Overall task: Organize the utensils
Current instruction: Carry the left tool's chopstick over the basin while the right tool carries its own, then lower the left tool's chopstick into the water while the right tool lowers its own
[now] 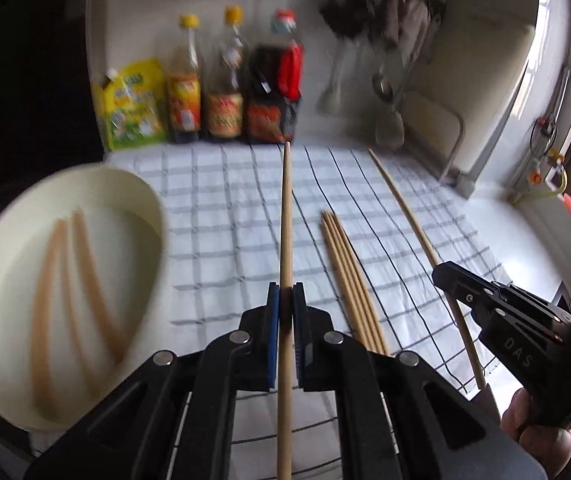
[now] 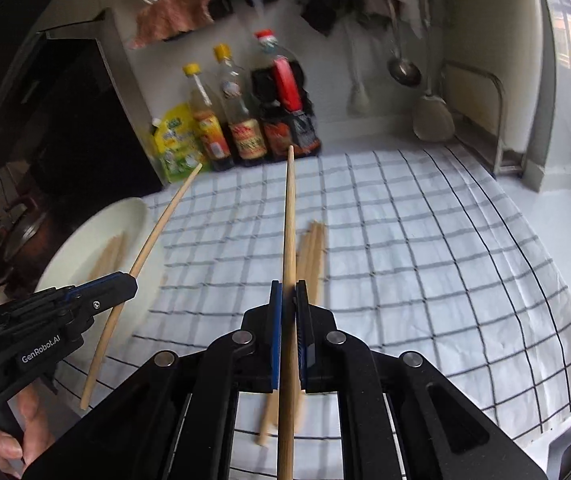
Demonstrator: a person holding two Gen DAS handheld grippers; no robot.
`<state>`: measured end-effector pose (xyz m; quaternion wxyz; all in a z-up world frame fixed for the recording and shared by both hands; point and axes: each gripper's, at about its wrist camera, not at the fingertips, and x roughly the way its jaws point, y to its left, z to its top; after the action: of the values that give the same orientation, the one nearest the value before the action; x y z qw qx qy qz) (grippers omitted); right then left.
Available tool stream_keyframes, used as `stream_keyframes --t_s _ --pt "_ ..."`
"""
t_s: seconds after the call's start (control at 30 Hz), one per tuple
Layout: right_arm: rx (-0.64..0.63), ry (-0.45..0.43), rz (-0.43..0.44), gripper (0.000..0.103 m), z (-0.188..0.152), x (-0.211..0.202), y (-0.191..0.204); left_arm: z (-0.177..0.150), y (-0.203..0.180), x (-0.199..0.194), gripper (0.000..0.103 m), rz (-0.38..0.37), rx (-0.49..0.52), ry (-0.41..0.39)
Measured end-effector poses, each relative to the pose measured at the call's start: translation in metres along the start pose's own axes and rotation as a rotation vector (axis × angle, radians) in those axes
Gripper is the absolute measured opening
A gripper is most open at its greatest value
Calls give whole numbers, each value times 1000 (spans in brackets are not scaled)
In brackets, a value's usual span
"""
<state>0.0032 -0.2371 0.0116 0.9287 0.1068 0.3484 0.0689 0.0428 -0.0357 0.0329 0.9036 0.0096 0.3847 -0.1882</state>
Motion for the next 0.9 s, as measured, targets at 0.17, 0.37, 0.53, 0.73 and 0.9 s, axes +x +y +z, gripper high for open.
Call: stream_keyframes --t_s 0.17,0.37,0.53,0.73,0.9 --pt "-70 -13 58 6 17 11 58 8 52 -37 7 46 -35 -85" --pt "-128 7 159 6 31 44 128 11 125 -44 7 149 -88 -77" --pt "-179 82 221 6 31 88 181 7 171 -34 7 197 -123 -38" --pt "-219 171 215 6 23 128 212 -7 207 -12 7 217 -173 19" --pt "-235 233 207 6 13 154 224 -15 221 8 8 223 -203 67"
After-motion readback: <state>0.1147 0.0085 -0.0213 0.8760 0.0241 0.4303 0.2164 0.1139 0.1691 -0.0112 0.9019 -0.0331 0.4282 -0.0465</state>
